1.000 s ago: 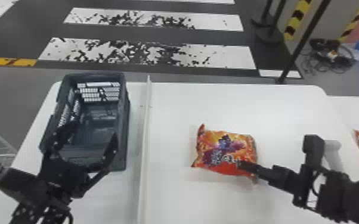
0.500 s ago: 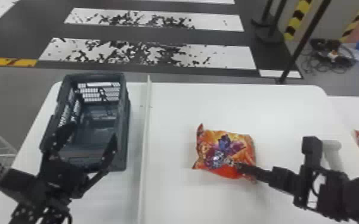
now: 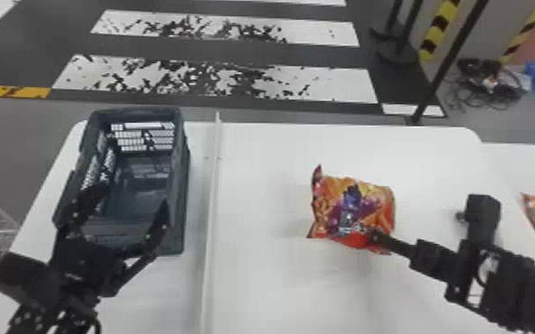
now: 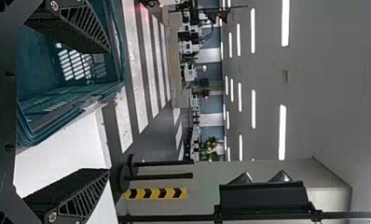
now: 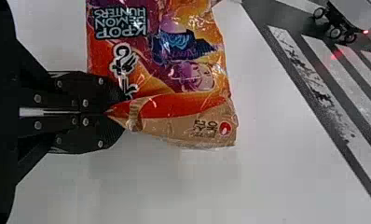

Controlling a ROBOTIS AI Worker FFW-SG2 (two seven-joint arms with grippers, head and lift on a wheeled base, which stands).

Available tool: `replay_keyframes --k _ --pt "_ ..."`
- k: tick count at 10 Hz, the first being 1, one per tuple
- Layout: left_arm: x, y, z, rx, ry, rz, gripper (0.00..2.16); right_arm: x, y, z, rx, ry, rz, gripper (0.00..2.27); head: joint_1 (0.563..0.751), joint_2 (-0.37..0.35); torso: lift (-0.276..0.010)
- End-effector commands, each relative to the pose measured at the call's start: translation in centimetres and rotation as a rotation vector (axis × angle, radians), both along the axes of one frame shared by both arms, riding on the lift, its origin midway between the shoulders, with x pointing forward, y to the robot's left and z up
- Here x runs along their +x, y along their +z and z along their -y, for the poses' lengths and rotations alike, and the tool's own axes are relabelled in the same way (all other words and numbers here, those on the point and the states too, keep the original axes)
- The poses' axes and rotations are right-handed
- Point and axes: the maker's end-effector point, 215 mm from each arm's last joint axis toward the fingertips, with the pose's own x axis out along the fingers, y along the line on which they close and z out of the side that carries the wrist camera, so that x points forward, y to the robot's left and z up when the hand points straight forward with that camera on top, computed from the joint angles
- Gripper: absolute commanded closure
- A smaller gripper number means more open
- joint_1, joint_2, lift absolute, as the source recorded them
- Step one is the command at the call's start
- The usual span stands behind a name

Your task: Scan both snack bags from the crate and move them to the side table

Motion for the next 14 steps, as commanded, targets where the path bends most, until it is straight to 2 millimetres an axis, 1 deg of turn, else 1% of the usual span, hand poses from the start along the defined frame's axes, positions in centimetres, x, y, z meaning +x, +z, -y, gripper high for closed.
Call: replay_keyframes --k 1,2,4,5,7,8,9,11,12,13,14 --pt "0.0 0.0 -0.1 0.001 0.001 -0.001 0.09 1.5 3.6 2.0 -0.13 -0.022 0.118 2.25 0.695 -0.071 -0.075" --pt "0.0 -0.1 -0.1 -0.001 0.0 -0.001 0.09 2.3 5.3 4.0 -0.28 -0.032 0.178 2.25 0.695 -0.09 -0.075" --pt "0.0 -0.2 -0.2 -0.007 0.004 -0.004 0.09 3.6 7.2 7.1 -0.626 0.02 0.275 2.25 0.695 -0.13 -0.075" --pt "-0.1 -0.3 -0.2 -0.007 0.004 -0.005 0.09 4.6 8.7 8.4 -0.8 0.042 0.339 2.25 0.695 -0.151 -0.075" --pt "0.0 -0.3 -0.4 -0.007 0.006 -0.005 0.09 5.5 11.2 9.6 -1.124 0.096 0.444 2.25 0.695 -0.181 -0.075" --pt "-0.1 -0.4 -0.4 -0.005 0.005 -0.006 0.09 5.7 11.6 9.1 -1.278 0.153 0.498 2.25 0.695 -0.193 -0.075" --pt "-0.1 -0.4 -0.4 -0.005 0.005 -0.006 0.09 5.5 11.0 8.0 -1.437 0.219 0.543 2.25 0.695 -0.193 -0.075" --pt "0.0 -0.3 -0.5 -0.004 0.006 -0.006 0.09 4.0 8.1 5.8 -1.756 0.379 0.611 2.25 0.695 -0.179 -0.075" --pt "0.0 -0.3 -0.6 -0.003 0.006 -0.006 0.09 3.2 6.4 5.1 -1.891 0.458 0.632 2.25 0.695 -0.161 -0.075" --pt "0.0 -0.4 -0.8 -0.001 0.009 -0.008 0.09 2.5 5.2 5.0 -2.014 0.505 0.644 2.25 0.695 -0.143 -0.075" --pt "0.0 -0.4 -0.8 -0.003 0.009 -0.008 0.09 2.0 4.2 4.8 -2.061 0.542 0.644 2.25 0.695 -0.133 -0.075"
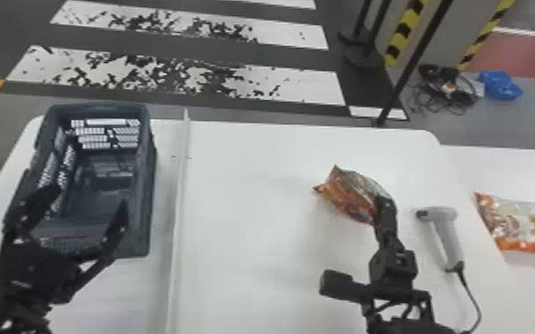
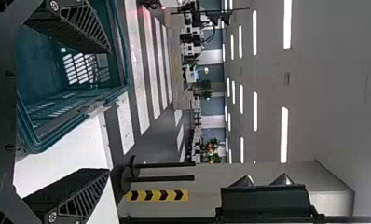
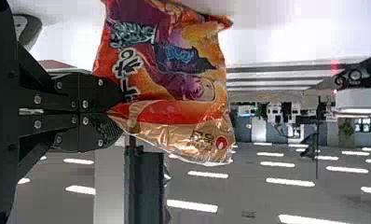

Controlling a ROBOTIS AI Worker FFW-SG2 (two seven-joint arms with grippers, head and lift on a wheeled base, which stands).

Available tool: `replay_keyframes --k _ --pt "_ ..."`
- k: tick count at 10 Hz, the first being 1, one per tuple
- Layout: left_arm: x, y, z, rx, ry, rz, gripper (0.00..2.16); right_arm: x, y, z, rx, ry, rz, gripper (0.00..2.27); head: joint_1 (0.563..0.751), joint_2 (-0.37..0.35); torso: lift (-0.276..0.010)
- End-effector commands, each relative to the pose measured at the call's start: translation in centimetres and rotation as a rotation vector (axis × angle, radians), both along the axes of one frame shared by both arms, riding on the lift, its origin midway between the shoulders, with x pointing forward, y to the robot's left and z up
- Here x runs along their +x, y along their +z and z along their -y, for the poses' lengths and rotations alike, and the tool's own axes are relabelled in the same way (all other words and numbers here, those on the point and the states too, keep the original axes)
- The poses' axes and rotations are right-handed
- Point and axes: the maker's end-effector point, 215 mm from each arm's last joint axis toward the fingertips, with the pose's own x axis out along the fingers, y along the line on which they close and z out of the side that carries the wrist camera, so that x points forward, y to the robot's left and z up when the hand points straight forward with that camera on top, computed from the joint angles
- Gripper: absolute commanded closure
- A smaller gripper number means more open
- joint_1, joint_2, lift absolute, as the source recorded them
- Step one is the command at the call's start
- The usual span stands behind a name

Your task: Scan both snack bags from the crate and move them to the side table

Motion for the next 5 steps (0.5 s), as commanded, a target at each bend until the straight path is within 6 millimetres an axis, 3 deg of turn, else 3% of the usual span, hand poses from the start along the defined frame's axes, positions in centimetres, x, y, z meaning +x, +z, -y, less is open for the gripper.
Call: replay_keyframes --k 1,2,3,5 --pt "0.0 0.0 0.0 0.0 0.001 0.0 0.09 -0.9 -1.7 -0.6 -0.059 0.03 -0.029 2.25 0.695 -0.13 -0.075" --pt "0.0 0.0 0.0 0.0 0.001 0.0 0.09 -1.9 -2.3 -1.2 -0.063 0.051 -0.036 2.23 0.695 -0.125 -0.075" --pt "0.0 -0.1 -0.1 0.001 0.0 -0.002 0.09 -3.0 -2.4 -2.0 -0.058 0.07 -0.041 1.92 0.695 -0.119 -0.075" --pt "0.1 -0.1 -0.1 0.001 0.0 -0.002 0.09 -4.5 -1.9 -2.6 0.015 0.075 -0.051 0.95 0.695 -0.106 -0.075"
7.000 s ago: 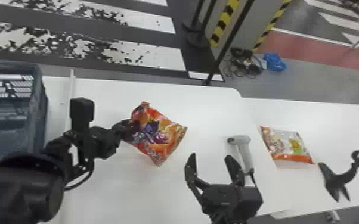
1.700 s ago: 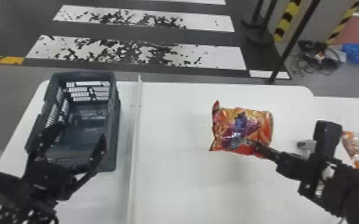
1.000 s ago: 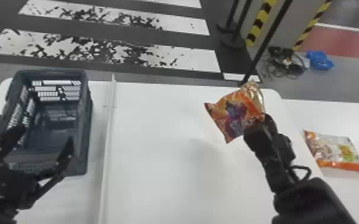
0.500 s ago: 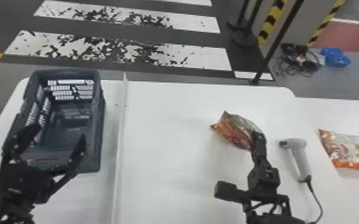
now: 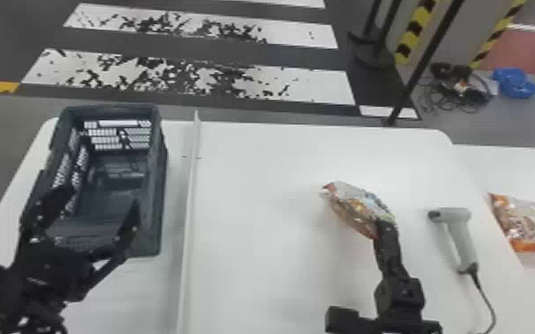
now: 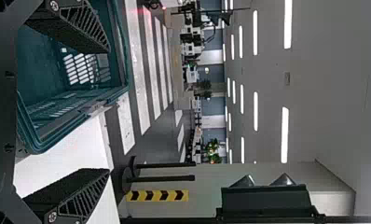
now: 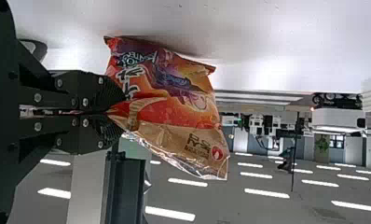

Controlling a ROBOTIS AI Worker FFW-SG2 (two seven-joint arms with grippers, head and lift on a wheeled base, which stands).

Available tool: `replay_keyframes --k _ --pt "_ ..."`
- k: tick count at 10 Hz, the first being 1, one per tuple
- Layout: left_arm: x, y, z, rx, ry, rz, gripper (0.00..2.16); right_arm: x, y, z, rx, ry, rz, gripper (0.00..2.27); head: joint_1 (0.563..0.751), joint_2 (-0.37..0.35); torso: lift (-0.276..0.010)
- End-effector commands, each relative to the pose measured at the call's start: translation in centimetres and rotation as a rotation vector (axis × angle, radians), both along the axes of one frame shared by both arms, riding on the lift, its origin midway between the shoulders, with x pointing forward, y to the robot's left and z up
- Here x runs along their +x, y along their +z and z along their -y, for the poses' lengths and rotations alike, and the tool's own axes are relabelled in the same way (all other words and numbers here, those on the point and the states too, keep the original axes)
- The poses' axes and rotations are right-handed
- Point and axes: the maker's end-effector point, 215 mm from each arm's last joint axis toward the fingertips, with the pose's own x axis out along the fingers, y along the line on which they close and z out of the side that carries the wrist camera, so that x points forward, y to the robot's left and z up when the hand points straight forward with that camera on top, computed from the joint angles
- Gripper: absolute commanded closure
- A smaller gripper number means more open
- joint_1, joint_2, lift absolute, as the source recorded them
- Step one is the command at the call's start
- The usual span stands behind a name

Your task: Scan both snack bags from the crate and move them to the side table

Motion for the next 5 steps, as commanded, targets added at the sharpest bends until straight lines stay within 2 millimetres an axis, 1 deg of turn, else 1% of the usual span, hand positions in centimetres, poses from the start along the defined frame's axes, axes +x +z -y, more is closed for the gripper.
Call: replay_keyframes --k 1,2,3,4,5 --pt "0.1 -0.2 0.0 -0.001 -0.001 -0.003 0.09 -0.9 0.7 -0.2 0.064 -0.004 -0.028 0.28 0.695 -0.1 -0.075" --pt "0.1 -0.4 -0.1 -0.004 0.0 -0.006 0.09 -1.5 0.7 -0.2 0.119 -0.016 -0.082 0.01 0.695 -0.096 -0.075" --pt "0.2 -0.3 -0.2 -0.003 0.001 -0.003 0.09 -1.8 0.6 -0.7 0.216 -0.021 -0.13 0.01 0.695 -0.096 -0.075" --pt "0.2 -0.4 -0.2 -0.005 0.002 -0.004 0.09 -1.9 0.6 -1.1 0.365 -0.042 -0.198 0.03 0.695 -0.095 -0.075" --pt "0.3 -0.5 -0.3 -0.006 0.003 -0.006 0.09 -2.1 0.1 -1.0 0.542 -0.09 -0.302 0.04 0.695 -0.085 -0.075"
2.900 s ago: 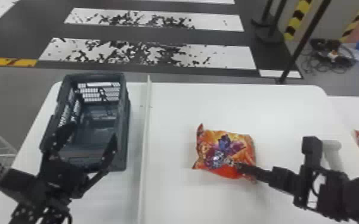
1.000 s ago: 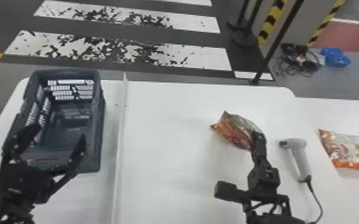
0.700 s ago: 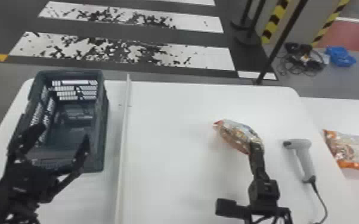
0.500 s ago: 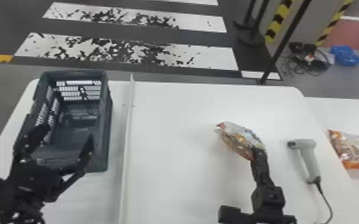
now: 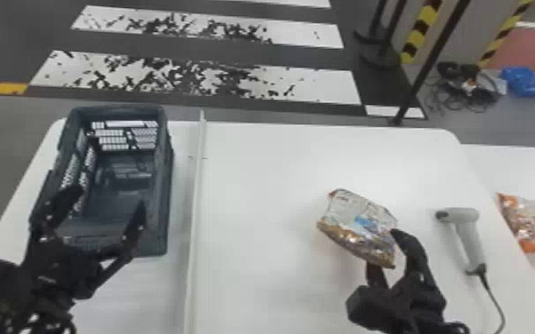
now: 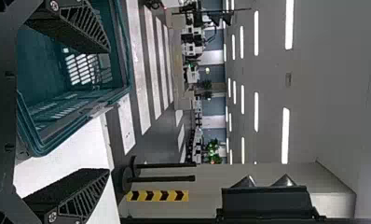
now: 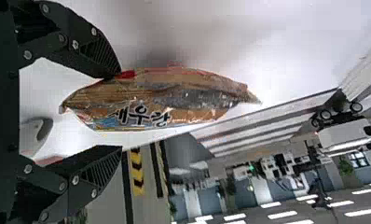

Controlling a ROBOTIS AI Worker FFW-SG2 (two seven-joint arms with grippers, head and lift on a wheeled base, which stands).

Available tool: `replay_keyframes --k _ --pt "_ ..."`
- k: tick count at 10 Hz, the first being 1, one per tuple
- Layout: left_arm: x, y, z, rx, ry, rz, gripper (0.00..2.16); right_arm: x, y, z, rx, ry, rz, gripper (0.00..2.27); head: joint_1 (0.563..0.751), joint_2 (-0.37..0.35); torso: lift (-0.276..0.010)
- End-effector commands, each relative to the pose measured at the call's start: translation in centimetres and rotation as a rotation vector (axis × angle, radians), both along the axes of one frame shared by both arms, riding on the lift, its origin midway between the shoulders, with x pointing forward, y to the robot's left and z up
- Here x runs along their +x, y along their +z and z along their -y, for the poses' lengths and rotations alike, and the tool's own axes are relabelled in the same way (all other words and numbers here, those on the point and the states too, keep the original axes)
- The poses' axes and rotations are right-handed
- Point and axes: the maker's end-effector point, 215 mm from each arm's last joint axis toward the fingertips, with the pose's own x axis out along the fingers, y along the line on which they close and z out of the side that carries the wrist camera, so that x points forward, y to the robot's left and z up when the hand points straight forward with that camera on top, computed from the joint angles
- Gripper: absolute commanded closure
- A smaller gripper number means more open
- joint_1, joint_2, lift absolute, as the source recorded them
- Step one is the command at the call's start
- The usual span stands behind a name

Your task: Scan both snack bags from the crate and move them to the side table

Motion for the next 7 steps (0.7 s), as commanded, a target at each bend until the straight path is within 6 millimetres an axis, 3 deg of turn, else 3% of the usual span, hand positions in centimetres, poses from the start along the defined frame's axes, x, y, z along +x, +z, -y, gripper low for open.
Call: replay_keyframes --k 1,5,7 --pt "0.0 -0.2 0.0 -0.001 0.001 -0.002 0.09 0.2 0.6 0.8 0.277 -0.102 -0.116 0.05 0.695 -0.082 -0.075" --pt "0.0 -0.2 -0.3 -0.007 0.003 0.004 0.09 -1.5 0.4 4.1 0.863 -0.365 -0.473 0.06 0.695 -0.109 -0.075" --pt "0.0 -0.1 -0.3 -0.007 0.003 0.006 0.09 -2.4 0.7 5.2 1.013 -0.468 -0.572 0.06 0.695 -0.135 -0.075"
